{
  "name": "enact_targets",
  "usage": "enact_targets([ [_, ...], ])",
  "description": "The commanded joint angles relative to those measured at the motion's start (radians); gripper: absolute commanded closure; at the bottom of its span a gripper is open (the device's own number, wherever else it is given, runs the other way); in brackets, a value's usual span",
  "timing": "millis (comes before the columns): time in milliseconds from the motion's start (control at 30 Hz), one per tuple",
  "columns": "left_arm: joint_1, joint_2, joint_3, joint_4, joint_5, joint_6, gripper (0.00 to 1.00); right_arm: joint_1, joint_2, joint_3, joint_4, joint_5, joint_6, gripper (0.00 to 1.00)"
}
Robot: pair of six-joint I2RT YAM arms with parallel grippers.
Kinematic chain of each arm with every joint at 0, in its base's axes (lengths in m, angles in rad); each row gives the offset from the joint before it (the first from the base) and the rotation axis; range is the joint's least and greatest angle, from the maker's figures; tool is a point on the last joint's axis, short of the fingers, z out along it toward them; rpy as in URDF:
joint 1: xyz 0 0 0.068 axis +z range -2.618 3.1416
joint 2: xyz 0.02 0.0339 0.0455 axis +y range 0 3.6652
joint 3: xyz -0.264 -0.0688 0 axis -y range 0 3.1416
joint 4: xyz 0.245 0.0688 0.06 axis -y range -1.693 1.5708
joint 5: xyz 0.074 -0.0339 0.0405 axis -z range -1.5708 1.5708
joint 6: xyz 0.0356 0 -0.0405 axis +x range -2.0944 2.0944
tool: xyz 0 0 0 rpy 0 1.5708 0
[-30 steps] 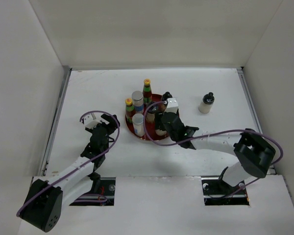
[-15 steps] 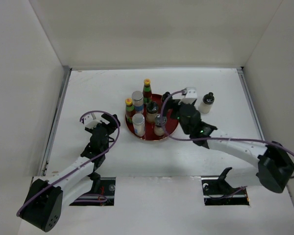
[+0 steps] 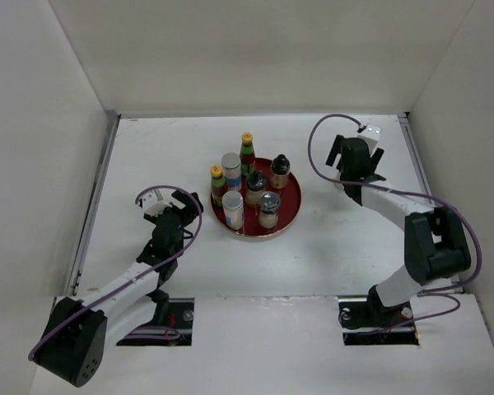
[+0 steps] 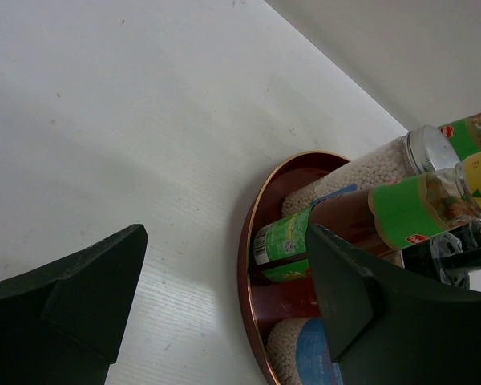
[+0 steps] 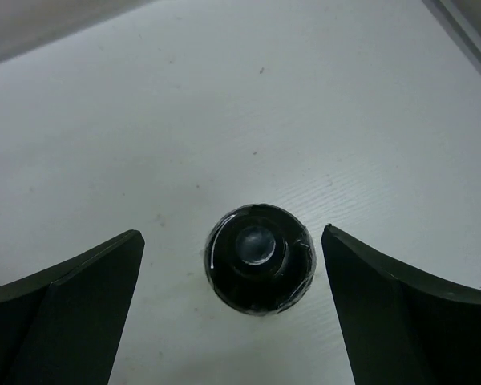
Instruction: Organize the condiment bottles
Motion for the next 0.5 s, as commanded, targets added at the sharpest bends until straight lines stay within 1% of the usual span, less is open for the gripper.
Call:
enact_targets([
  [0, 0.0, -0.007, -0.003, 0.054, 0.007, 0.002, 0.2, -0.022, 0.036, 0.068, -0.011, -0.057, 0.0, 0.0],
  [133, -0.003, -0.003, -0.001, 0.054, 0.009, 0.004, 0.2, -0.04, 0.091, 0.102, -0.016, -0.066, 0.009, 0.0],
  [300, 0.003, -0.009, -0.004, 0.054, 0.009, 0.005, 0.2, -0.042, 0.13, 0.113, -0.033, -0.068, 0.029, 0.13],
  [400, 0.003, -0.01, -0.004, 0.054, 0.0, 0.005, 0.2, -0.043, 0.134, 0.108, -0.042, -0.06, 0.044, 0.27],
  [467, 0.003, -0.007, -0.004, 0.052, 0.003, 0.005, 0.19, -0.043, 0.13, 0.11, -0.053, -0.06, 0.052, 0.28],
])
